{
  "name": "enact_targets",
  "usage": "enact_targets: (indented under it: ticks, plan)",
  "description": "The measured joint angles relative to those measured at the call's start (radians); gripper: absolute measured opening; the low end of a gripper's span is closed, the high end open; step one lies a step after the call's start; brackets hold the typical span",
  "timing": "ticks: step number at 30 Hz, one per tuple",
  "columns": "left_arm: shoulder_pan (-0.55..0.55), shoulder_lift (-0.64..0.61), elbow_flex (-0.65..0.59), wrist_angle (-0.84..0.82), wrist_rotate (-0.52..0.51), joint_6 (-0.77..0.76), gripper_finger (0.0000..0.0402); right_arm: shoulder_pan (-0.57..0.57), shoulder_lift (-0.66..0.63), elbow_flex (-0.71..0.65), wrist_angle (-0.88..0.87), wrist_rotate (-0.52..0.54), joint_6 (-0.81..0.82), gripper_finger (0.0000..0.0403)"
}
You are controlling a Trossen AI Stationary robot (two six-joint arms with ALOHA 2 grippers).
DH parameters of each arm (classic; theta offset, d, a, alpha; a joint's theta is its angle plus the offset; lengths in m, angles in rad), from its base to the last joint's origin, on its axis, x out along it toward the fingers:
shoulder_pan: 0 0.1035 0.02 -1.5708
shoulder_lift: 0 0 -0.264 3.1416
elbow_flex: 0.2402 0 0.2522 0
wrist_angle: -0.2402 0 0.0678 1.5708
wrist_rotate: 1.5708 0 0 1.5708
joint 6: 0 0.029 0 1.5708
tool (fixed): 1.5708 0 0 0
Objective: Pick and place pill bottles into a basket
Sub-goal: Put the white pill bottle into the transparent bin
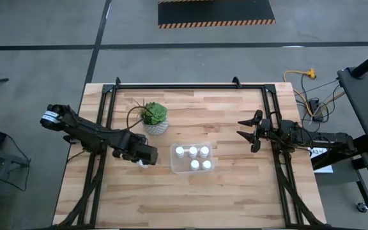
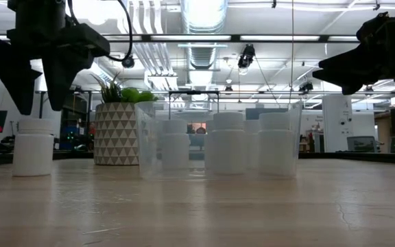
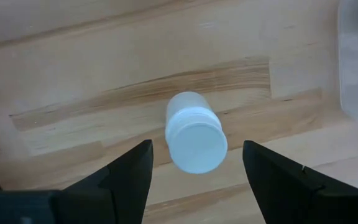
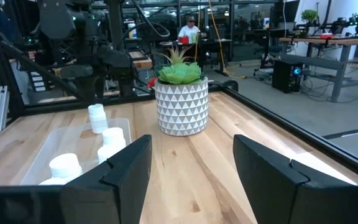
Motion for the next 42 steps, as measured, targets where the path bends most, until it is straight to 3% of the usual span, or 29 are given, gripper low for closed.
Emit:
enact_targets:
  ticks: [18,42]
  plan:
    - [0.000,0.000,-0.047,0.092,0.006,0.005,0.0231,0.000,0.000,0.000,0.000,0.000,0.000,0.0215]
    - [0.000,0.001,-0.080,0.091,0.021,0.003,0.0231,0.001,0.000,0.000,0.000,0.000,0.000,0.0215]
